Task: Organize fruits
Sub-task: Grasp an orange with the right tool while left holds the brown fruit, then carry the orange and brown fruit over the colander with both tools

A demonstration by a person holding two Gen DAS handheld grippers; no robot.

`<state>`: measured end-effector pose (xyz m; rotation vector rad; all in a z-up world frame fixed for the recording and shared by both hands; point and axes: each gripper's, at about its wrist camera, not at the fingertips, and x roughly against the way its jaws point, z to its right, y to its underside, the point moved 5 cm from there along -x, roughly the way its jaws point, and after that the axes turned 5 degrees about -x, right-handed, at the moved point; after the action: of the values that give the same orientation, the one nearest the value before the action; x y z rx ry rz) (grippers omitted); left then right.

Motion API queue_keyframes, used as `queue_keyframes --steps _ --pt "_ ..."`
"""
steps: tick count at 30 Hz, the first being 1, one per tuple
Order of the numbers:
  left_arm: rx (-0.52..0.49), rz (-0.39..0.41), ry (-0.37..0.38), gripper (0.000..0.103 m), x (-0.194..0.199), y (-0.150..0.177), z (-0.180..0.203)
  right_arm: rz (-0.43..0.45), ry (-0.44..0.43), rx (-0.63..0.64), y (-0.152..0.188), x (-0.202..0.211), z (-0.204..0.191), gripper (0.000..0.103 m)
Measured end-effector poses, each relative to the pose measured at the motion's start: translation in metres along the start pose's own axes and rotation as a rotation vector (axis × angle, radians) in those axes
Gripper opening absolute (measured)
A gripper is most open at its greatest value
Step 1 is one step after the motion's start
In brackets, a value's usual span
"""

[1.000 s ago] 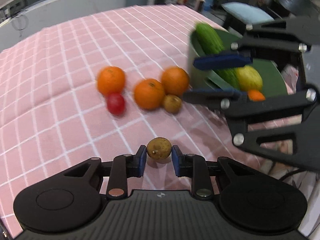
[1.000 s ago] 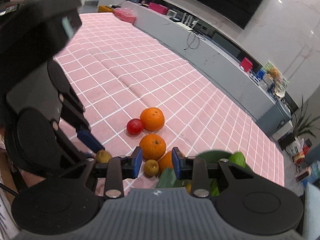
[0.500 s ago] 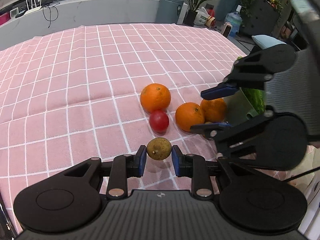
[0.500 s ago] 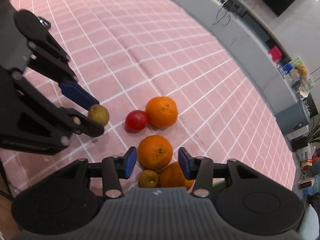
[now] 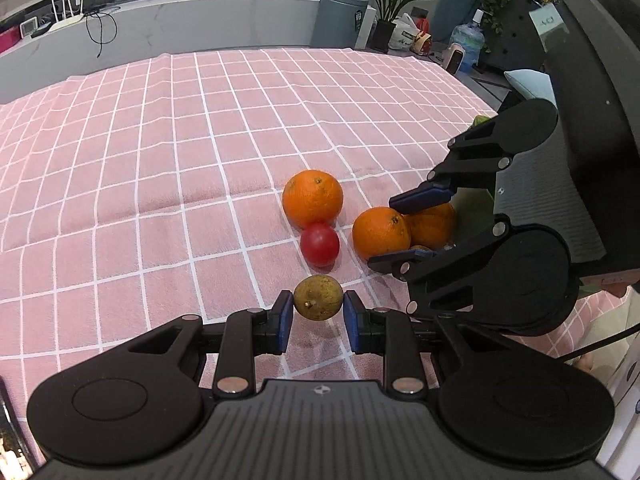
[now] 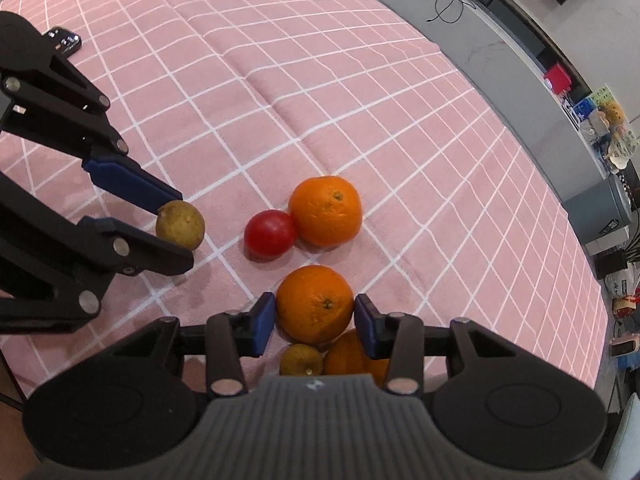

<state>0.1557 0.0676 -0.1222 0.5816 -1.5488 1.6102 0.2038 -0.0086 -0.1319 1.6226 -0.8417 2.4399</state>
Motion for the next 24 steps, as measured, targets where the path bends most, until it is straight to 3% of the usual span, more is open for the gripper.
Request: queue_keyframes --steps 11,18,24 --pt "0.007 0.08 -0.041 0.03 0.036 -0.014 0.014 0.224 0.017 -0.14 0.007 0.076 0.009 0.038" --pt "-0.026 0.144 0.01 0.03 0.051 -0.038 0.046 0.364 0.042 -0.379 0.043 0.134 0.037 0.038" --pt "-0.102 0.155 0.063 0.03 0.042 -0.059 0.084 0.399 0.091 -0.61 0.092 0.156 0.077 0.039"
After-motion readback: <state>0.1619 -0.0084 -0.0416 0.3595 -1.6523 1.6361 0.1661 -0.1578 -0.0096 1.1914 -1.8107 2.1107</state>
